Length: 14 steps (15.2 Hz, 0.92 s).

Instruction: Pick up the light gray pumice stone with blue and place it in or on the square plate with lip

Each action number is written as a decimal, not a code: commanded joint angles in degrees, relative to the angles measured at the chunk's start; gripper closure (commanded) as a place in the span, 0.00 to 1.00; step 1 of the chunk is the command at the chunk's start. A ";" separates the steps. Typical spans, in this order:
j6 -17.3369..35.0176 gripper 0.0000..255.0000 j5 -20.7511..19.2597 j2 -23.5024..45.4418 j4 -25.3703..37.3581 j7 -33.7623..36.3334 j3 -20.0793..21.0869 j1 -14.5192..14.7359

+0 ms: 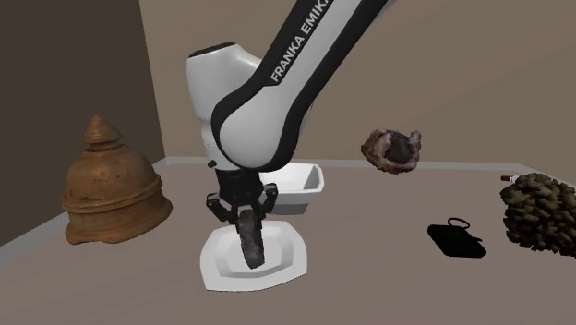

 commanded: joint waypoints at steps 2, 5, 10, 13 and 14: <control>-0.04 0.00 -0.09 0.40 -0.28 0.19 -0.07 0.06; -0.12 0.00 -0.01 0.37 -0.24 0.16 -0.02 0.08; -3.65 0.00 6.80 -5.21 -0.52 -4.54 2.63 -1.07; -4.65 0.00 8.55 -6.65 -0.47 -5.71 3.05 -1.10; -4.65 0.00 8.55 -6.65 -0.48 -5.71 3.04 -1.09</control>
